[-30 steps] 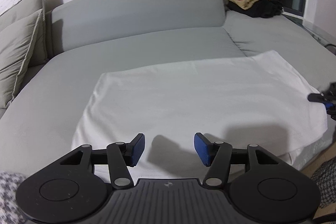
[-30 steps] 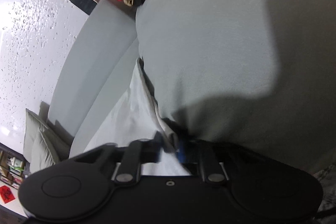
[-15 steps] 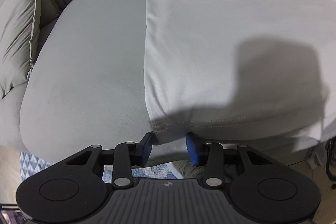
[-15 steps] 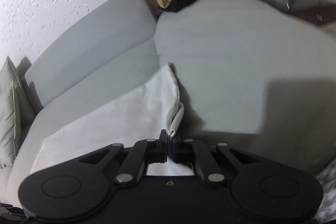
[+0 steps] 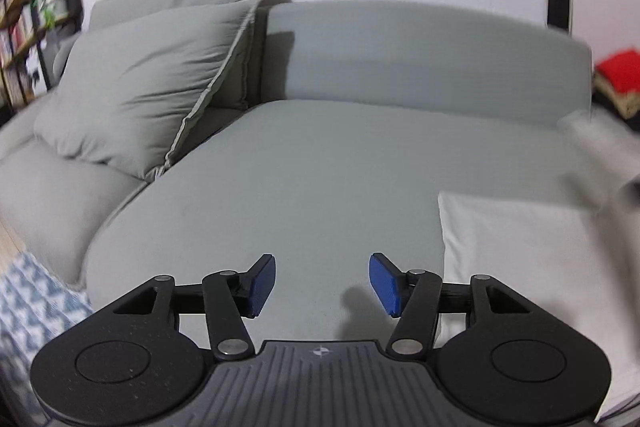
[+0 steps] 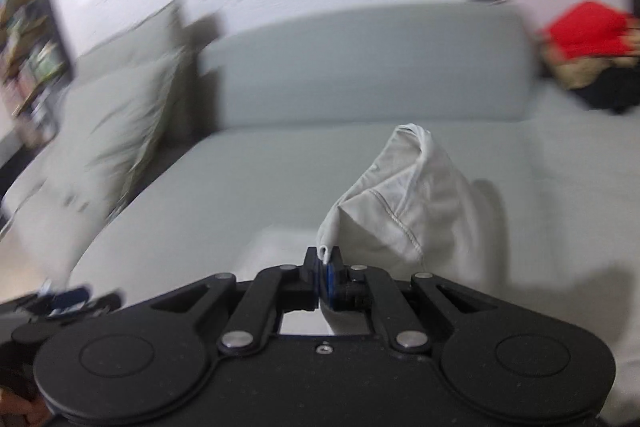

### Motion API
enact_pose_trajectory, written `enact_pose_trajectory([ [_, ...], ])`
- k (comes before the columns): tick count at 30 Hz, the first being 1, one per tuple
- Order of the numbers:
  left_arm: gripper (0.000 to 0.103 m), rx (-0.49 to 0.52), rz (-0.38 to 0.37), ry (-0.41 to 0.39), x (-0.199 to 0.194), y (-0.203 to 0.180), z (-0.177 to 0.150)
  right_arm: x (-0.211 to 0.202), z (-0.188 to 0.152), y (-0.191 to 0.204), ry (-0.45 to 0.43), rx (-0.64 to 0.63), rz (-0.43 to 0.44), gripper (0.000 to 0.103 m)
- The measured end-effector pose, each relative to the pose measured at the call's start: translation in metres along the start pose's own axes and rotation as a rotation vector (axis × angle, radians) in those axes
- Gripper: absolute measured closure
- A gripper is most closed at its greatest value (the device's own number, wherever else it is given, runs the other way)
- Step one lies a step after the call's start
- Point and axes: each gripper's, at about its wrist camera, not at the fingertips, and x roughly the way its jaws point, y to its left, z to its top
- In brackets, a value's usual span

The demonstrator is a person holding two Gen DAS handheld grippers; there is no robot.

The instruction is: Fold clothes

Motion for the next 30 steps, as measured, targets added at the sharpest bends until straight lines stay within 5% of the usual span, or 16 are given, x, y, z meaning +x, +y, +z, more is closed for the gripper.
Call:
enact_pose_trajectory([
  [6,0.047,-0.006,0.011,0.018,0.003,-0.004,0.004,0.081,-0.033,0.050,0.227,-0.002,0.030,0.099],
  [13,0.046,-0.023,-0.019,-0.033,0.001,0.006,0.005,0.062,-0.010,0.024,0.245,0.247,0.126,0.099],
  [20,0.046,-0.087,-0.014,-0.037,0.002,0.011,0.008,0.075,-0.016,0.033,0.281,0.224,0.165,0.099],
  [25,0.047,-0.118,-0.005,-0.029,0.002,0.018,0.006,0.080,-0.027,0.041,0.317,0.108,0.273,0.098],
  [29,0.046,-0.133,0.001,-0.013,0.002,0.018,0.007,0.062,-0.023,0.021,0.319,0.092,0.418,0.090],
  [30,0.046,-0.132,0.003,-0.009,0.003,0.018,0.007,0.053,-0.021,0.010,0.303,0.128,0.454,0.074],
])
